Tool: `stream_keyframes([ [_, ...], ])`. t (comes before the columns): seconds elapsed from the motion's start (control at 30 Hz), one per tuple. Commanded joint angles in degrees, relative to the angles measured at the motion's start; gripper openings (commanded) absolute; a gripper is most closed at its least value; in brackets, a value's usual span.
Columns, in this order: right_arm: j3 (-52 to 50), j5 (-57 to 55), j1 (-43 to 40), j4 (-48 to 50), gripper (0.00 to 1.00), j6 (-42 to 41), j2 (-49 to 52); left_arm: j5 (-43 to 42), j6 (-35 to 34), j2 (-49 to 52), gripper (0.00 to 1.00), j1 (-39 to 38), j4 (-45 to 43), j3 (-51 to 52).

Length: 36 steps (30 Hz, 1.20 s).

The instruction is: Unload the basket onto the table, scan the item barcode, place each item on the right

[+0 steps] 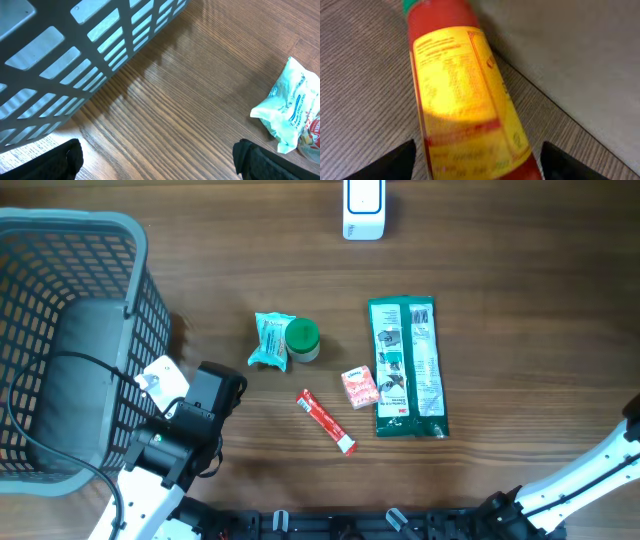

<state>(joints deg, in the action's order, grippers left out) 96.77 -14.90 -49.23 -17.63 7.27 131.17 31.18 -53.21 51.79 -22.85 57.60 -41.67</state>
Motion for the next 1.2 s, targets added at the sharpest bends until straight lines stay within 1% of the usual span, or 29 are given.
stream_keyframes([
  [0.0, 0.1, 1.9, 0.3, 0.0, 0.93, -1.9, 0.6, 0.2, 0.5, -0.4, 1.0, 0.3, 0.0, 0.2],
  [0.03, 0.1, 1.9, 0.4, -0.2, 0.99, -1.9, 0.6, 0.2, 0.5, -0.4, 1.0, 0.3, 0.0, 0.2],
  [0.1, 0.1, 1.9, 0.5, -1.1, 1.0, -2.6, 0.4, 0.2, 0.5, -0.4, 1.0, 0.3, 0.0, 0.2],
  [0.17, 0.1, 1.9, 0.6, -1.9, 1.0, -6.3, -0.7, 0.2, 0.5, -0.4, 1.0, 0.3, 0.0, 0.2],
  [0.2, 0.1, 2.0, 0.8, -2.3, 1.0, -8.7, -2.4, 0.2, 0.5, -0.4, 1.0, 0.3, 0.0, 0.2],
  [0.23, 0.1, 2.8, 1.1, -2.4, 1.0, -9.5, -4.3, 0.2, 0.5, -0.4, 1.0, 0.3, 0.0, 0.2],
  [0.27, 0.1, 5.0, 1.6, -2.5, 1.0, -11.1, -8.1, 0.2, 0.5, -0.4, 1.0, 0.3, 0.0, 0.2],
  [0.33, 0.1, 9.3, 2.5, -3.3, 1.0, -15.8, -14.3, 0.2, 0.5, -0.4, 1.0, 0.3, 0.0, 0.2],
  [0.47, 0.1, 26.7, 7.3, -8.1, 1.0, -31.6, -28.1, 0.2, 0.5, -0.4, 1.0, 0.3, 0.0, 0.2],
  [0.5, 0.1, 27.5, 8.7, -9.0, 1.0, -34.0, -29.9, 0.2, 0.5, -0.4, 1.0, 0.3, 0.0, 0.2],
  [0.53, 0.1, 27.7, 11.3, -11.2, 1.0, -38.3, -32.2, 0.2, 0.5, -0.4, 1.0, 0.3, 0.0, 0.2],
  [0.6, 0.1, 27.7, 16.3, -15.9, 1.0, -42.0, -34.5, 0.2, 0.5, -0.4, 1.0, 0.3, 0.0, 0.2],
  [0.63, 0.1, 28.0, 18.9, -17.9, 1.0, -42.7, -34.9, 0.2, 0.5, -0.4, 1.0, 0.3, 0.0, 0.2],
  [0.67, 0.1, 28.8, 23.8, -21.7, 1.0, -43.4, -34.9, 0.2, 0.5, -0.4, 1.0, 0.3, 0.0, 0.2],
  [0.8, 0.1, 28.9, 36.0, -31.8, 1.0, -43.2, -32.8, 0.2, 0.5, -0.4, 1.0, 0.3, 0.0, 0.2],
  [0.83, 0.1, 28.8, 40.2, -34.8, 1.0, -41.7, -31.4, 0.2, 0.5, -0.4, 1.0, 0.3, 0.0, 0.2],
  [0.87, 0.1, 28.8, 42.3, -36.5, 1.0, -39.8, -30.5, 0.2, 0.5, -0.4, 1.0, 0.3, 0.0, 0.2],
  [0.9, 0.1, 28.7, 45.5, -40.0, 1.0, -35.9, -29.1, 0.2, 0.5, -0.4, 1.0, 0.3, 0.0, 0.2],
  [0.93, -0.1, 28.3, 48.2, -43.3, 0.99, -33.7, -27.6, 0.2, 0.5, -0.4, 1.0, 0.3, 0.0, 0.2],
  [1.0, -1.3, 27.2, 51.9, -47.1, 0.99, -32.8, -24.9, 0.2, 0.5, -0.4, 1.0, 0.3, 0.0, 0.2],
  [1.03, -3.1, 27.0, 53.7, -47.5, 0.97, -32.8, -23.4, 0.2, 0.5, -0.4, 1.0, 0.3, 0.0, 0.2],
  [1.07, -6.4, 27.0, 55.6, -47.1, 0.91, -32.9, -21.8, 0.2, 0.5, -0.4, 1.0, 0.3, 0.0, 0.2],
  [1.13, -12.1, 27.1, 57.5, -46.3, 0.71, -33.0, -20.5, 0.2, 0.5, -0.4, 1.0, 0.3, 0.0, 0.2],
  [1.17, -14.7, 27.1, 58.2, -45.5, 0.7, -33.0, -20.3, 0.2, 0.5, -0.4, 1.0, 0.3, 0.0, 0.2],
])
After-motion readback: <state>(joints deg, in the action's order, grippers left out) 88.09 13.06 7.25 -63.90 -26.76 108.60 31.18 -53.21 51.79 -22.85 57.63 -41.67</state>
